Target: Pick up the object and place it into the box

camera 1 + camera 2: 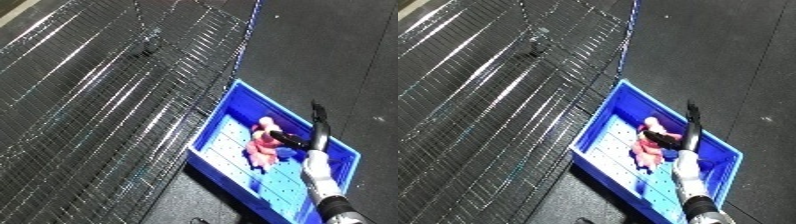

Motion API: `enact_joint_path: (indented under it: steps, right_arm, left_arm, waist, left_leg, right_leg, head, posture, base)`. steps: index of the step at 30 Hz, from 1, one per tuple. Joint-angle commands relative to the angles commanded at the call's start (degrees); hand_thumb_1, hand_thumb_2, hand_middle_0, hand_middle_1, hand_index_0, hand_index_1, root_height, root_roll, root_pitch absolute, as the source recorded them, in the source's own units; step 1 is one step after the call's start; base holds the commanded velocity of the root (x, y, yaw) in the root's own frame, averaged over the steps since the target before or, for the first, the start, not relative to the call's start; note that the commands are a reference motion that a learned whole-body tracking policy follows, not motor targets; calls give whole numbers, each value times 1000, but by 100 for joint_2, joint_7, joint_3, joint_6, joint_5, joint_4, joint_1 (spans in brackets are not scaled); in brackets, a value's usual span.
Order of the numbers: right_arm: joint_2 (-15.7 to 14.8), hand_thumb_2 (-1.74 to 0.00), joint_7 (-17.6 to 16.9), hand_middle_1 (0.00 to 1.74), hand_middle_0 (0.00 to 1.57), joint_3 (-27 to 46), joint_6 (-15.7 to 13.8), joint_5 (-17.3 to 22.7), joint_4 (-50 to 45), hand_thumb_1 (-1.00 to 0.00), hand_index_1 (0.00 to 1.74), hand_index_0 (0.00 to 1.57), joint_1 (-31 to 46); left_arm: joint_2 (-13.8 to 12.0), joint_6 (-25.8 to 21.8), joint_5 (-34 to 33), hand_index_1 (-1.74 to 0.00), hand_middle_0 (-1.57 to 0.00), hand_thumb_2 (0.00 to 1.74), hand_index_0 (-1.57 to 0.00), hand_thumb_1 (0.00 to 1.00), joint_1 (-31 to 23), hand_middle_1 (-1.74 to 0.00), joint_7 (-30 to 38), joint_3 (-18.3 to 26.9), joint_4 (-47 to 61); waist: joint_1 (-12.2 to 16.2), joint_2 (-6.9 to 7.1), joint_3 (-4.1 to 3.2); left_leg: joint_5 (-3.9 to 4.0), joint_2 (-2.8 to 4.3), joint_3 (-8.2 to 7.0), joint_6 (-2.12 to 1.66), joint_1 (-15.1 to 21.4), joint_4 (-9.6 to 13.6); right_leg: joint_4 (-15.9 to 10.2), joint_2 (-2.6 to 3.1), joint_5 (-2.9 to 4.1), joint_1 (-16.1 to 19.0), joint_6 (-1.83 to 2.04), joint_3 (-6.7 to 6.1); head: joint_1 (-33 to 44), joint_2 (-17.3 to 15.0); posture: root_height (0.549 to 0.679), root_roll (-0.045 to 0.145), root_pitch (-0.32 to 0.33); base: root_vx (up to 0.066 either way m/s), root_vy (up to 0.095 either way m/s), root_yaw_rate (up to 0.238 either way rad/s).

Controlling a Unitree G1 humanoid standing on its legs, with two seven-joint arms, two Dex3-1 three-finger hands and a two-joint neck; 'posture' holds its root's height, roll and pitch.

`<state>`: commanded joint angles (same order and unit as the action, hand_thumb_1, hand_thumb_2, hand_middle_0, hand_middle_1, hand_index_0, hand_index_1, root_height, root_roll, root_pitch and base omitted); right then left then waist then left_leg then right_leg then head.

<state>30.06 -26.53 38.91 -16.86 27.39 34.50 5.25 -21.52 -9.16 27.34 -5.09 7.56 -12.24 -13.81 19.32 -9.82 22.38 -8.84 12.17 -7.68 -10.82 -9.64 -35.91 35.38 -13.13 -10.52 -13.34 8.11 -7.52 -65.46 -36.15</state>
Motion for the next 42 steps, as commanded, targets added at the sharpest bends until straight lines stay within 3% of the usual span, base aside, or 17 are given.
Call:
enact_joint_path:
  steps: [4,10,21,27,34,42]
  right_arm:
    - [-54,0,64,0,0,-182,-12,-41,-303,0,0,0,-22]
    - [-197,0,286,0,0,-769,165,-633,-1269,0,0,0,-24]
    - [-330,0,867,0,0,-1678,483,-1371,-2914,0,0,0,-59]
    - [-367,0,1011,0,0,-2052,567,-1474,-3250,0,0,0,-261]
    - [-388,0,1090,0,0,-2529,671,-1624,-3392,0,0,0,-589]
    - [-431,0,1202,0,0,-3036,733,-1752,-3431,0,0,0,-805]
  left_arm:
    - [-2,4,-4,-1740,-1570,1740,-1570,1000,-73,-1740,7,107,87]
    - [69,39,-4,-1740,-1570,1740,-1570,1000,-204,-1740,67,411,118]
    - [125,187,-46,-1740,-1570,1740,-1570,1000,-650,-1740,221,1018,439]
    - [98,266,-51,-1740,-1570,1740,-1570,1000,-679,-1740,278,1111,509]
    - [97,302,-59,-1740,-1570,1740,-1570,1000,-669,-1740,374,1170,555]
    - [73,275,-101,-1740,-1570,1740,-1570,1000,-510,-1740,479,1191,626]
  waist:
    - [-90,10,2]
    - [-286,82,37]
    - [-1021,418,143]
    - [-1323,577,223]
    - [-1616,716,349]
    - [-1815,847,412]
  left_leg:
    - [38,-14,18,5,10,66]
    - [81,-32,78,20,-1,93]
    - [213,8,330,45,-217,78]
    - [315,18,499,46,-421,109]
    - [387,12,667,50,-599,86]
    - [407,-7,781,67,-659,116]
  right_leg:
    - [-30,3,-4,21,4,26]
    - [24,17,-27,26,8,75]
    - [216,55,-84,-14,36,294]
    - [319,75,-93,-127,51,401]
    - [407,84,-89,-222,64,494]
    - [434,92,-87,-245,76,571]
  head:
    - [388,67]
    - [1230,212]
    - [2486,136]
    - [3135,93]
    - [3941,-167]
    - [4778,-313]
  posture:
    - [647,107,-191]
    - [646,101,-193]
    - [640,72,-200]
    - [636,57,-193]
    - [633,46,-191]
    - [632,38,-187]
  base:
    - [7,-9,28]
    - [1,-11,57]
    - [-8,-29,220]
    - [-18,-2,216]
    - [-14,5,119]
    - [6,11,65]
